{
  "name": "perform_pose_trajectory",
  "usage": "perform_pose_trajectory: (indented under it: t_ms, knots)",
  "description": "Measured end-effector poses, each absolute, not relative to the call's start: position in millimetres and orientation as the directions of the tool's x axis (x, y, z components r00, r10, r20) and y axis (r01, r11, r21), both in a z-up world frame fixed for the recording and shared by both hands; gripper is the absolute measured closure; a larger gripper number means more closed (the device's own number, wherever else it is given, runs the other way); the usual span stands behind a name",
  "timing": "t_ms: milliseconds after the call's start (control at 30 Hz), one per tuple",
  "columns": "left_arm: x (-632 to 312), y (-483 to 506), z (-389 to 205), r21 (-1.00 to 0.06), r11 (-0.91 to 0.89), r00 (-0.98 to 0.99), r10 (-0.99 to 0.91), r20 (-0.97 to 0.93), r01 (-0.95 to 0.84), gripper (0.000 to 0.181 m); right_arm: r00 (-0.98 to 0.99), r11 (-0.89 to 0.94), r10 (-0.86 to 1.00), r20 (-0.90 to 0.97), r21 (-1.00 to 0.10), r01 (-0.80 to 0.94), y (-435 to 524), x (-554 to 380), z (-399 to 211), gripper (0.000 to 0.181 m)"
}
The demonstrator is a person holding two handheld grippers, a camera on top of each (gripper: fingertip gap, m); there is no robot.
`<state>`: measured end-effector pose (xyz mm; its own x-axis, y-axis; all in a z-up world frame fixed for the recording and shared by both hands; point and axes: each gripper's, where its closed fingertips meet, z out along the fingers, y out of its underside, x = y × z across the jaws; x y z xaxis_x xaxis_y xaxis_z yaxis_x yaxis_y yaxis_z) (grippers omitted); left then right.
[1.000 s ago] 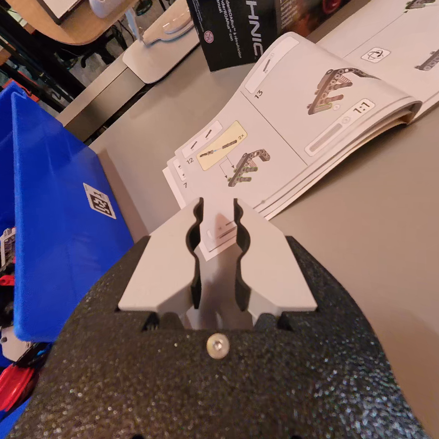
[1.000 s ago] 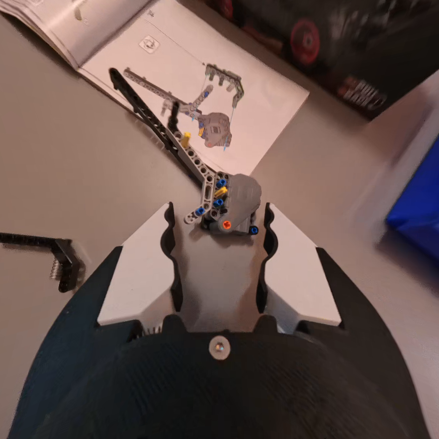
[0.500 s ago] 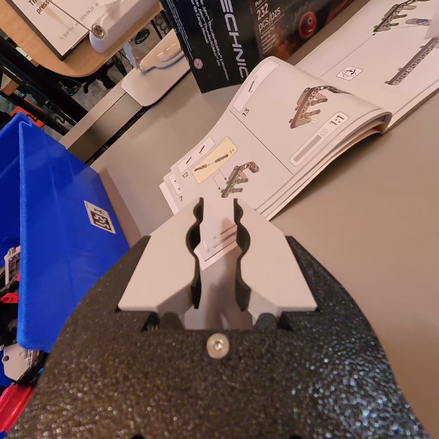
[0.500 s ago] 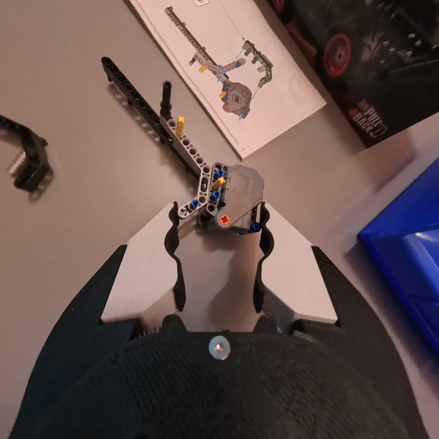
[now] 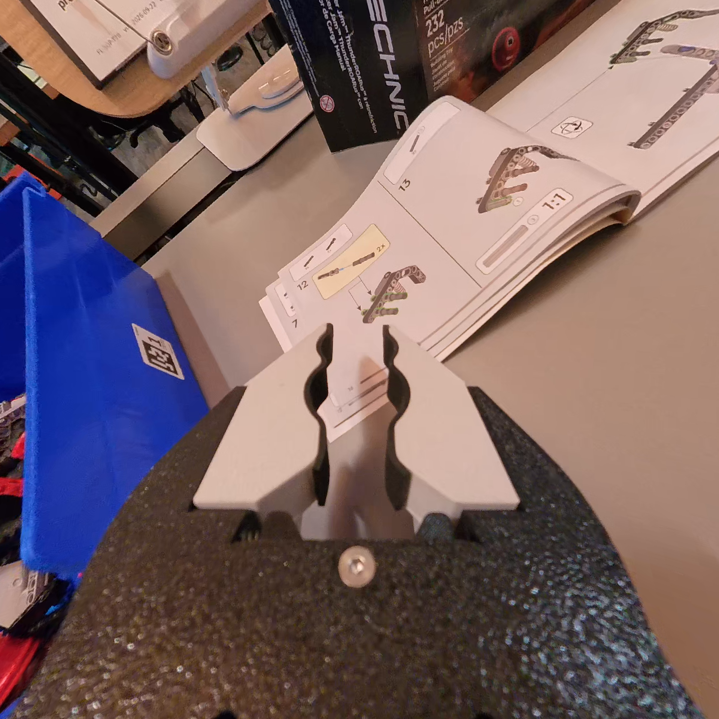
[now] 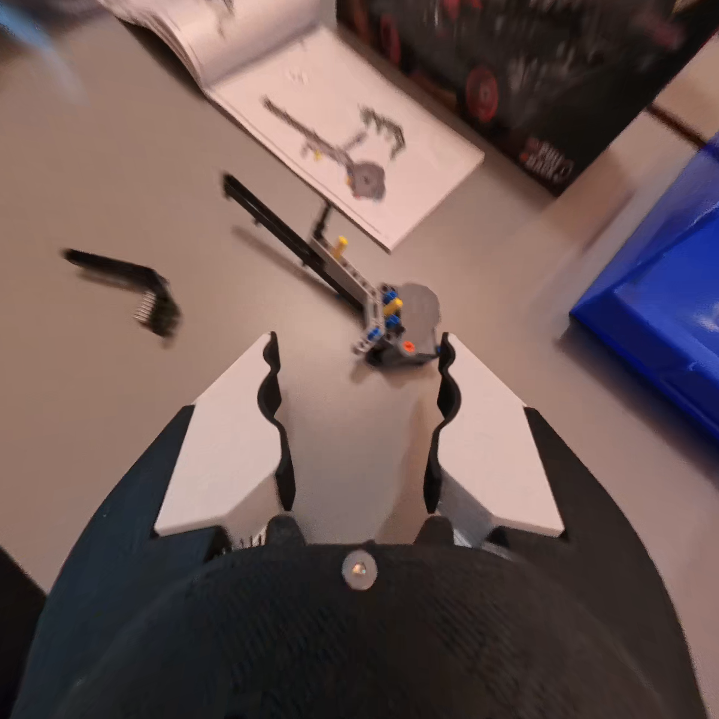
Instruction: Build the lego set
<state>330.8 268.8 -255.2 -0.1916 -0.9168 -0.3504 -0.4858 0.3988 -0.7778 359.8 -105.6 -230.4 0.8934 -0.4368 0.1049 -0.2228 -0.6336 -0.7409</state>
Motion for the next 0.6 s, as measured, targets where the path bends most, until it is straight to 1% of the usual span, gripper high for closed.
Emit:
perform_pose_trajectory:
  t_ms: [67,133,167,267,333,367,500,600]
  knots:
    - [331,268,-253,-0.789,0.390,-0.188,-0.921,-0.341,-0.476,0.158,0.902,-0.581,-0.422,0.094,-0.791,-0.189,-89,333,-219,0.108]
    - [332,266,-250,-0.796,0.387,-0.187,-0.922,-0.339,-0.466,0.158,0.928,-0.589,-0.366,0.070,-0.790,-0.172,-74,301,-223,0.109]
    - [332,266,-250,-0.796,0.390,-0.189,-0.921,-0.341,-0.463,0.158,0.931,-0.587,-0.359,0.060,-0.790,-0.176,-66,290,-227,0.112]
    - [332,264,-250,-0.794,0.396,-0.196,-0.918,-0.344,-0.462,0.158,0.941,-0.622,-0.335,0.037,-0.759,-0.192,-50,272,-243,0.125]
    - [332,263,-250,-0.793,0.400,-0.199,-0.917,-0.347,-0.459,0.158,0.940,-0.675,-0.337,0.050,-0.709,-0.204,-48,273,-257,0.128]
    - [332,263,-250,-0.793,0.402,-0.199,-0.916,-0.349,-0.457,0.158,0.938,-0.687,-0.343,0.047,-0.693,-0.217,-47,274,-261,0.135]
    - [332,264,-248,-0.798,0.399,-0.196,-0.917,-0.348,-0.452,0.158,0.959,-0.683,-0.284,-0.009,-0.700,-0.209,-32,263,-267,0.153]
    - [332,264,-247,-0.801,0.397,-0.197,-0.918,-0.344,-0.448,0.158,0.959,-0.706,-0.283,0.017,-0.681,-0.196,-28,262,-273,0.161]
